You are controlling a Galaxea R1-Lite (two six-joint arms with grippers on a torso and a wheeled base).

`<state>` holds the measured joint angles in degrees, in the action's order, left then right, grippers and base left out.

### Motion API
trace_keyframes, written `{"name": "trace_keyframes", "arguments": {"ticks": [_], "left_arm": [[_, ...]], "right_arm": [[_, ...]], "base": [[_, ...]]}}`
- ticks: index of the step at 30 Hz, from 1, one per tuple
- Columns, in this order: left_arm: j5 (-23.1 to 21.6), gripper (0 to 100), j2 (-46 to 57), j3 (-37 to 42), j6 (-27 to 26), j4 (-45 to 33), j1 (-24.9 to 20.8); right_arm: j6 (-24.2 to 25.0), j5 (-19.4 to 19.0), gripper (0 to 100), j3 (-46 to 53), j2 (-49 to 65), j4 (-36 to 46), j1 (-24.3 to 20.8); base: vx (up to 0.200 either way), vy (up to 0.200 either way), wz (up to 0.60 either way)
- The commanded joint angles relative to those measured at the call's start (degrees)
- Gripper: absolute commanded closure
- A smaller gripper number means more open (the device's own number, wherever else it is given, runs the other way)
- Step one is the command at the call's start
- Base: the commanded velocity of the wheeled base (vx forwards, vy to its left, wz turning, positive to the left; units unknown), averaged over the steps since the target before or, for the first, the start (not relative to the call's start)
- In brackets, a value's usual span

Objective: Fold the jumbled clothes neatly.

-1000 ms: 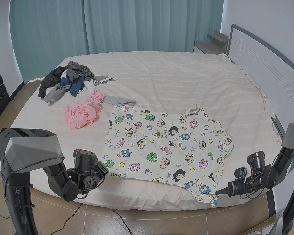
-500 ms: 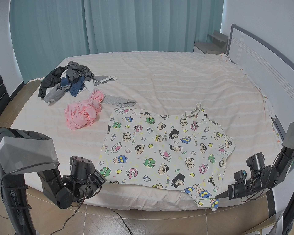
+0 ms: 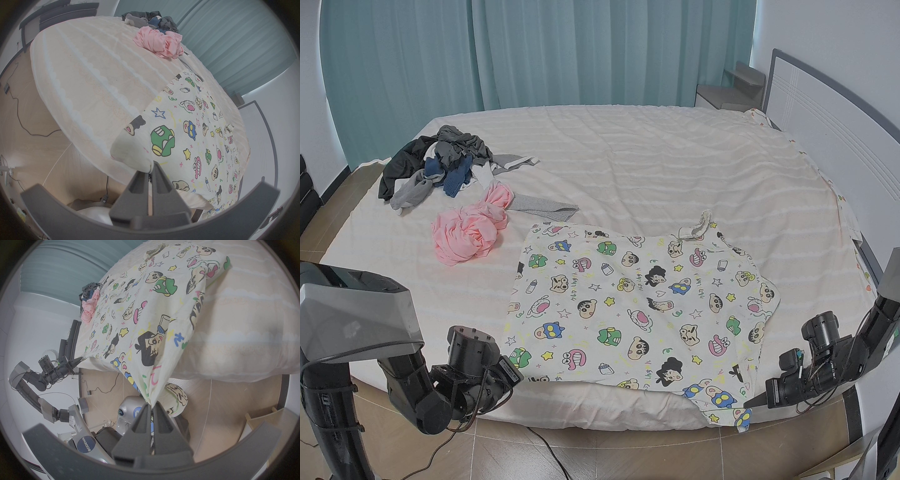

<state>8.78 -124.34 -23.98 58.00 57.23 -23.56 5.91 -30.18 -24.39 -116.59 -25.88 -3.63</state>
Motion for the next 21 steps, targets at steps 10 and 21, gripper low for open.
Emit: {"name": "trace_keyframes", "arguments": {"ticks": [10, 21], "left_arm": [[0.7, 100, -0.3, -0.2, 0.2, 0.2, -0.3], [0.8, 100, -0.3, -0.1, 0.1, 0.3, -0.3]], "right_arm": [[0.0, 1.1, 100, 0.0, 0.0, 0.1, -0.1], [0.1, 1.1, 100, 0.0, 0.0, 0.1, -0.1]], "base": [[0.000, 0.000, 0.00], [0.200, 0.000, 0.00]]}}
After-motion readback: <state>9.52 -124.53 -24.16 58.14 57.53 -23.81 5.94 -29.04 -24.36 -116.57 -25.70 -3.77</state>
